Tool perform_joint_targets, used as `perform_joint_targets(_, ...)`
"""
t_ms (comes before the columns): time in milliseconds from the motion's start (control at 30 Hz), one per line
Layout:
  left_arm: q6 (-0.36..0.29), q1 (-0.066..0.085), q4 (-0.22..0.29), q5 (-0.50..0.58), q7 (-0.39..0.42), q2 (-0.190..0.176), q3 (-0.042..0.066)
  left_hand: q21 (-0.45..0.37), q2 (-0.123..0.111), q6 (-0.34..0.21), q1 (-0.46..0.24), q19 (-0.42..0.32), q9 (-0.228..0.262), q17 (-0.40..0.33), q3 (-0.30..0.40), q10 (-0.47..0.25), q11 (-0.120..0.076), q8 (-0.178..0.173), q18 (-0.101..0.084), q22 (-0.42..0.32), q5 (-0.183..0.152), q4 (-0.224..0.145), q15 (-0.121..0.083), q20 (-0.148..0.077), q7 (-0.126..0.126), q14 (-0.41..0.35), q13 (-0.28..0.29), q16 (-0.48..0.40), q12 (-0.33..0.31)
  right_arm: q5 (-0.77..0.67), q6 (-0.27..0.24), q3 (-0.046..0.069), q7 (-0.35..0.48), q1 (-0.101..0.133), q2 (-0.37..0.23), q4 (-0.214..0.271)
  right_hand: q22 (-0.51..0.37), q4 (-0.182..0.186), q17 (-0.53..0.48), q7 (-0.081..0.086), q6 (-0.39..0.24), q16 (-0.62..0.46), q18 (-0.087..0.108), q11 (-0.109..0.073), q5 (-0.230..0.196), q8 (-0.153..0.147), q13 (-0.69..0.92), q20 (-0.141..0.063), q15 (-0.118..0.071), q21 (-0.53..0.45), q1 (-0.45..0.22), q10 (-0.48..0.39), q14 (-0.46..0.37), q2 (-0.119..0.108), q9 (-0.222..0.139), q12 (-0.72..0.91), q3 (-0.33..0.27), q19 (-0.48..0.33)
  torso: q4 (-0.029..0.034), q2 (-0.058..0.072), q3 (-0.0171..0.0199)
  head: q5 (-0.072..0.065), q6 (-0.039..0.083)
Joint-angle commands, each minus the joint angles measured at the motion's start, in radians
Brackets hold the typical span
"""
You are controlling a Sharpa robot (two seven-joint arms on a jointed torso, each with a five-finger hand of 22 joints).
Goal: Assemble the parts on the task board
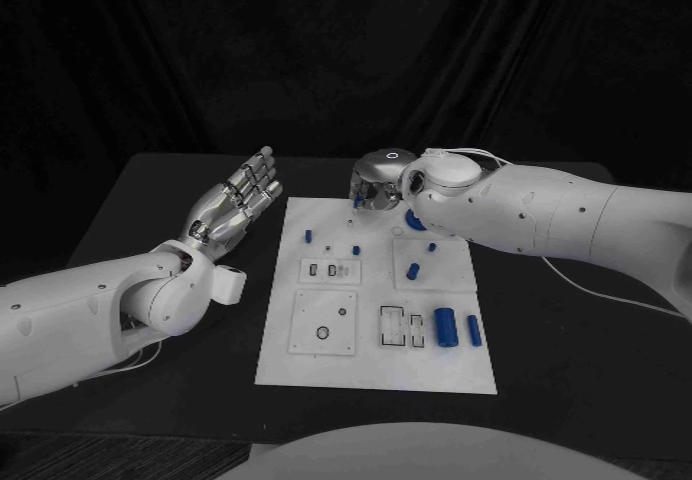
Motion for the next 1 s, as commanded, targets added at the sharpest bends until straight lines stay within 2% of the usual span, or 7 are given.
perform_joint_targets(33,0.011,0.003,0.0,-0.001,0.096,0.004,0.001,-0.006,0.0,0.002,-0.013,0.001,0.002,-0.002,0.008,-0.005,-0.002,0.002,0.016,-0.002,0.0,-0.001,0.001,0.003,0.002,0.001,-0.002,-0.004,-0.007,-0.002,0.012,0.001,-0.024,-0.006,0.003,-0.006,0.0,0.003,0.0,0.0,-0.009,0.0,-0.019,0.001,-0.003,-0.004,0.0,0.006,0.007,-0.001,-0.003,-0.009,0.003,-0.007,-0.001,-0.003,0.003,-0.002,0.0002,0.0,-0.0002,0.0,-0.001)
perform_joint_targets(533,0.021,0.003,-0.005,-0.001,0.092,0.008,0.001,-0.006,0.003,0.01,-0.012,0.001,0.003,-0.002,0.011,-0.006,0.001,0.003,0.016,-0.002,-0.001,-0.002,0.002,0.004,0.01,0.001,-0.002,-0.004,-0.008,-0.002,-0.006,0.001,-0.016,-0.022,0.021,-0.023,0.002,0.005,-0.002,0.0,-0.011,-0.001,-0.019,0.002,-0.004,-0.005,0.0,0.007,0.008,-0.001,-0.005,-0.019,0.001,-0.009,-0.001,-0.003,0.005,-0.003,0.0001,0.0,0.0005,0.001,-0.006)
perform_joint_targets(733,0.024,0.002,-0.007,-0.001,0.089,0.009,0.001,-0.006,0.004,0.019,-0.013,0.001,0.004,-0.002,0.014,-0.006,0.001,0.004,0.016,-0.002,-0.001,-0.004,0.003,0.006,0.025,0.001,-0.002,-0.004,-0.008,-0.002,-0.009,0.001,-0.015,-0.024,0.023,-0.025,0.002,0.006,-0.002,-0.001,-0.015,-0.002,-0.018,0.002,-0.004,-0.007,0.0,0.008,0.008,-0.002,-0.006,-0.024,0.0,-0.009,-0.002,-0.003,0.007,-0.004,-0.0002,0.0,0.0006,0.002,-0.005)
perform_joint_targets(833,0.026,0.002,-0.008,-0.001,0.088,0.01,0.001,-0.006,0.005,0.028,-0.014,0.001,0.005,-0.002,0.017,-0.007,-0.001,0.006,0.016,-0.002,-0.001,-0.006,0.003,0.007,0.038,0.001,-0.002,-0.004,-0.008,-0.002,0.001,0.001,-0.02,-0.024,0.023,-0.025,0.001,0.007,-0.004,-0.005,-0.019,-0.003,-0.018,0.002,-0.004,-0.008,0.0,0.008,0.009,-0.003,-0.007,-0.029,-0.001,-0.011,-0.003,-0.003,0.008,-0.005,0.0013,-0.001,0.0006,0.0,-0.006)
perform_joint_targets(900,0.027,0.002,-0.008,-0.001,0.087,0.01,0.001,-0.006,0.005,0.033,-0.014,0.001,0.006,-0.002,0.018,-0.007,-0.002,0.006,0.016,-0.002,-0.001,-0.007,0.002,0.008,0.044,0.001,-0.002,-0.004,-0.007,-0.002,0.011,0.001,-0.024,-0.024,0.023,-0.025,-0.002,0.011,-0.008,-0.014,-0.034,-0.006,-0.018,0.01,-0.006,-0.011,0.0,0.011,0.014,-0.007,-0.013,-0.046,-0.005,-0.015,-0.006,-0.003,0.007,-0.009,0.0012,0.0,0.0007,0.0,-0.006)
perform_joint_targets(933,0.027,0.002,-0.008,-0.001,0.087,0.01,0.001,-0.006,0.005,0.035,-0.014,0.001,0.006,-0.002,0.018,-0.007,-0.002,0.007,0.016,-0.002,-0.001,-0.007,0.002,0.008,0.046,0.001,-0.002,-0.004,-0.008,-0.002,0.018,0.001,-0.027,-0.024,0.023,-0.026,-0.007,0.014,-0.015,-0.017,-0.071,-0.01,-0.016,0.017,-0.008,-0.013,0.0,0.015,0.02,-0.014,-0.021,-0.076,-0.011,-0.025,-0.013,-0.002,0.005,-0.015,0.0009,0.0,0.0006,0.0,-0.007)
perform_joint_targets(1000,0.027,0.002,-0.007,-0.001,0.086,0.009,0.001,-0.006,0.005,0.037,-0.014,0.001,0.006,-0.002,0.019,-0.007,-0.003,0.007,0.016,-0.002,-0.001,-0.007,0.001,0.008,0.048,0.001,-0.002,-0.004,-0.007,-0.002,0.028,0.001,-0.033,-0.024,0.023,-0.028,-0.007,0.015,-0.016,-0.021,-0.08,-0.011,-0.016,0.019,-0.009,-0.012,0.0,0.017,0.021,-0.015,-0.022,-0.082,-0.013,-0.027,-0.014,-0.002,0.005,-0.017,0.001,0.0,0.0006,0.001,-0.007)
